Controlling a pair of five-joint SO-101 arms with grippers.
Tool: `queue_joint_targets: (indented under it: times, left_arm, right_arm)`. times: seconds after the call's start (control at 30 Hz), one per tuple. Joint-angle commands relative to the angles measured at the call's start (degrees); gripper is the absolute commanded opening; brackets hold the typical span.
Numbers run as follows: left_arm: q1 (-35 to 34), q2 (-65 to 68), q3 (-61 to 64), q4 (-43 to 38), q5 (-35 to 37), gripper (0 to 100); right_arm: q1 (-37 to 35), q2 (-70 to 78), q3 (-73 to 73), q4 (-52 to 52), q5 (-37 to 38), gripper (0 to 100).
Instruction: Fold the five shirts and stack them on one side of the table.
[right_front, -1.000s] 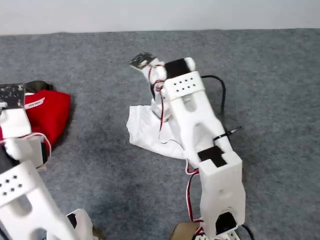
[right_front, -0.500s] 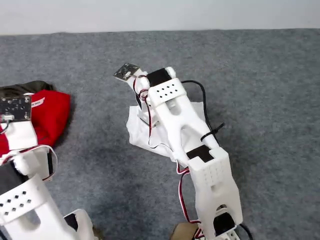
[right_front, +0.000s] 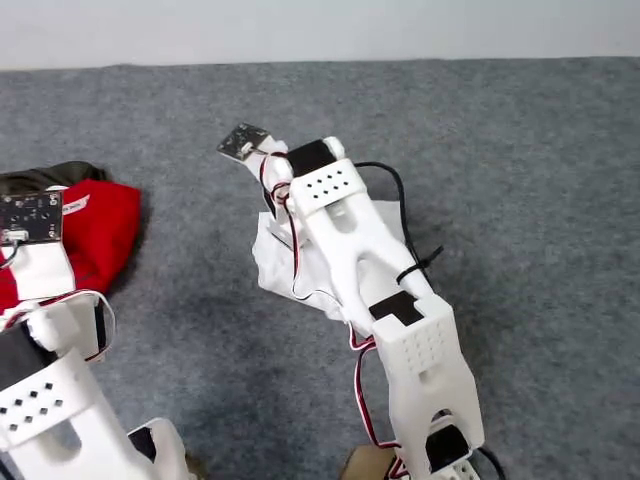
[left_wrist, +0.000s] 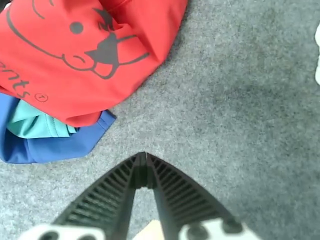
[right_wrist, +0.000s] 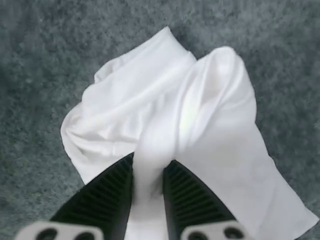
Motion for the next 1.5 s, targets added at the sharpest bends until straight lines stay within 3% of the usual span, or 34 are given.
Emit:
queue_joint_targets:
  times: [0.0, 0.43, 0.73, 1.1, 1.27, 1.47]
  left_arm:
    - [0.1, -1.0, -0.1, 0.0, -0.4, 0]
    - [0.1, -1.0, 0.0, 0.0, -0.4, 0]
    - [0.1, -1.0, 0.0, 0.1, -0.4, 0]
    - [0.1, -1.0, 0.0, 0.1, -0.4, 0]
    - [0.1, -1.0, 0.0, 0.1, -0.4, 0]
    - [0.1, -1.0, 0.0, 0.1, -0.4, 0]
  right_arm:
    - [-1.3, -1.0, -0.7, -1.8, 1.7, 1.1]
    - [-3.7, -0.9, -0.7, -2.6, 4.4, 1.7]
    - [-3.6, -1.3, -4.6, -0.3, 2.9, 23.2]
    - [-0.6, -1.0, -19.4, 14.8, 3.2, 22.4]
    - [6.4, -2.0, -15.6, 15.7, 3.2, 1.6]
    - [11.6, -3.4, -4.6, 15.7, 4.5, 1.1]
